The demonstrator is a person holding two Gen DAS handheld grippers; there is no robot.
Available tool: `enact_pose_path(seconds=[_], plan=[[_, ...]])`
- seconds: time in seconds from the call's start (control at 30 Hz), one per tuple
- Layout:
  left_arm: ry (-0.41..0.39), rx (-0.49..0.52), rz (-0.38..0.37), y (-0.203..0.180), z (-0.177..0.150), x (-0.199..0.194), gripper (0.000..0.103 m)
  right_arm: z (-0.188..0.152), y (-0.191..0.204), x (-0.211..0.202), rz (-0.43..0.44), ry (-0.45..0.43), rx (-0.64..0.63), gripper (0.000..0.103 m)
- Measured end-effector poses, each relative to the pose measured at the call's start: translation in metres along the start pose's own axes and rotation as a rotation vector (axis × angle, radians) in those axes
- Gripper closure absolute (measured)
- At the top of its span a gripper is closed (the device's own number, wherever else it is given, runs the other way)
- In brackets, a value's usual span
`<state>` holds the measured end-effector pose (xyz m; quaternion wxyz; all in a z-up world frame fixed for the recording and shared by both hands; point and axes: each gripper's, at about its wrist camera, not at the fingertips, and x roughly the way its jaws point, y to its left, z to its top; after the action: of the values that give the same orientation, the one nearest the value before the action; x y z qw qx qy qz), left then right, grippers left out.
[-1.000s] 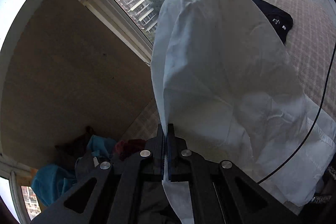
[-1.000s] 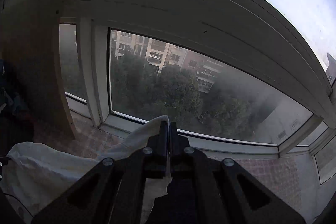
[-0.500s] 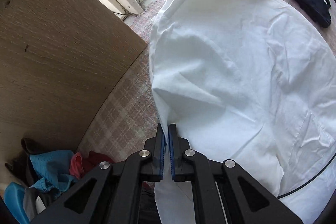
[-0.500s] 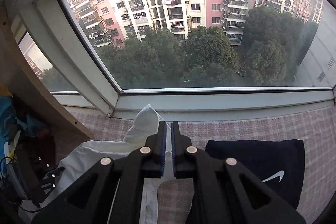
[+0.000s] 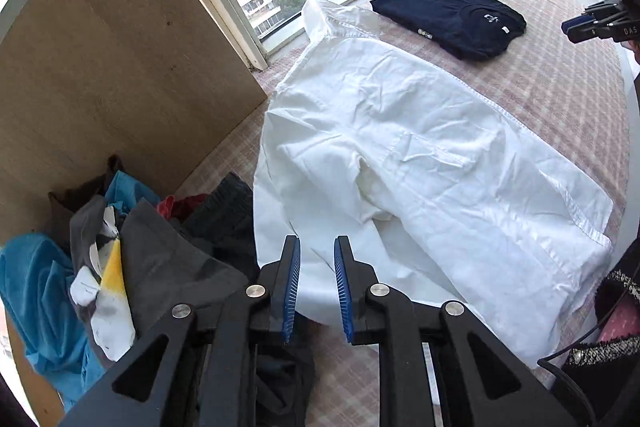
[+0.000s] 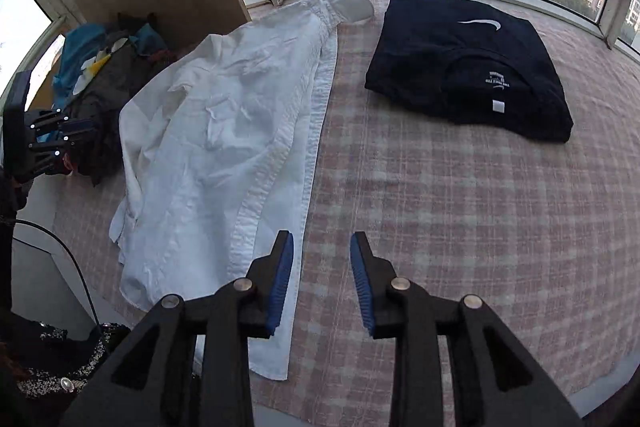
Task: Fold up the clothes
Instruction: 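Move the left gripper to the shirt hem and the right gripper to the collar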
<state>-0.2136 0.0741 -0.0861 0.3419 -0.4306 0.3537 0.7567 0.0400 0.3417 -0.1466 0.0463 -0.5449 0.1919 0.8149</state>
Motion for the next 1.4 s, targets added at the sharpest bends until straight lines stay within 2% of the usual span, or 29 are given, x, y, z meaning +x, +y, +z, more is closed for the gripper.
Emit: enact_pose_path(seconds=[0.1, 0.23, 0.3, 0.37, 0.43, 0.53, 0.6, 0.63, 0.73, 0.83, 0.97, 1.07, 1.17, 1.33, 1.4], plan=[[0.028, 0.003, -0.086, -0.046, -0.042, -0.009, 0.085, -0.047, 0.003, 0.025, 0.063, 0.04, 0.102, 0.074], [0.053, 0.016, -0.214, -0.107, -0.078, -0.011, 0.085, -0.044, 0.013, 0.021, 0.058, 0.004, 0.084, 0.074], [0.034, 0.069, -0.244, -0.138, -0.08, -0.016, 0.088, -0.026, 0.015, 0.008, 0.029, -0.038, 0.039, 0.074], [0.01, 0.088, -0.305, -0.164, -0.076, -0.024, 0.088, -0.001, 0.015, -0.003, 0.006, -0.075, -0.009, 0.074], [-0.016, 0.119, -0.334, -0.189, -0.071, -0.03, 0.087, 0.029, 0.014, -0.006, -0.009, -0.104, -0.048, 0.074], [-0.04, 0.111, -0.36, -0.223, -0.064, -0.034, 0.083, 0.081, 0.012, 0.004, -0.001, -0.108, -0.121, 0.074], [-0.05, 0.088, -0.414, -0.244, -0.06, -0.032, 0.078, 0.116, 0.012, 0.02, 0.001, -0.099, -0.172, 0.074], [-0.049, 0.091, -0.418, -0.256, -0.059, -0.03, 0.075, 0.134, 0.011, 0.027, -0.005, -0.095, -0.19, 0.074], [-0.029, 0.077, -0.399, -0.287, -0.052, -0.016, 0.075, 0.188, 0.001, 0.052, -0.006, -0.085, -0.221, 0.074], [0.011, 0.0, -0.397, -0.305, -0.041, -0.001, 0.075, 0.236, -0.01, 0.079, 0.021, -0.062, -0.211, 0.074], [0.075, -0.126, -0.317, -0.31, -0.03, 0.024, 0.074, 0.288, -0.02, 0.117, 0.048, -0.015, -0.207, 0.074], [0.1, -0.245, -0.282, -0.301, -0.026, 0.035, 0.074, 0.311, -0.021, 0.148, 0.128, 0.047, -0.155, 0.073], [0.118, -0.313, -0.262, -0.291, -0.025, 0.04, 0.074, 0.32, -0.012, 0.17, 0.191, 0.097, -0.159, 0.073], [0.145, -0.386, -0.258, -0.282, -0.027, 0.049, 0.07, 0.324, -0.003, 0.184, 0.165, 0.106, -0.222, 0.075], [0.154, -0.405, -0.265, -0.28, -0.028, 0.053, 0.072, 0.325, 0.0, 0.183, 0.144, 0.093, -0.256, 0.09]])
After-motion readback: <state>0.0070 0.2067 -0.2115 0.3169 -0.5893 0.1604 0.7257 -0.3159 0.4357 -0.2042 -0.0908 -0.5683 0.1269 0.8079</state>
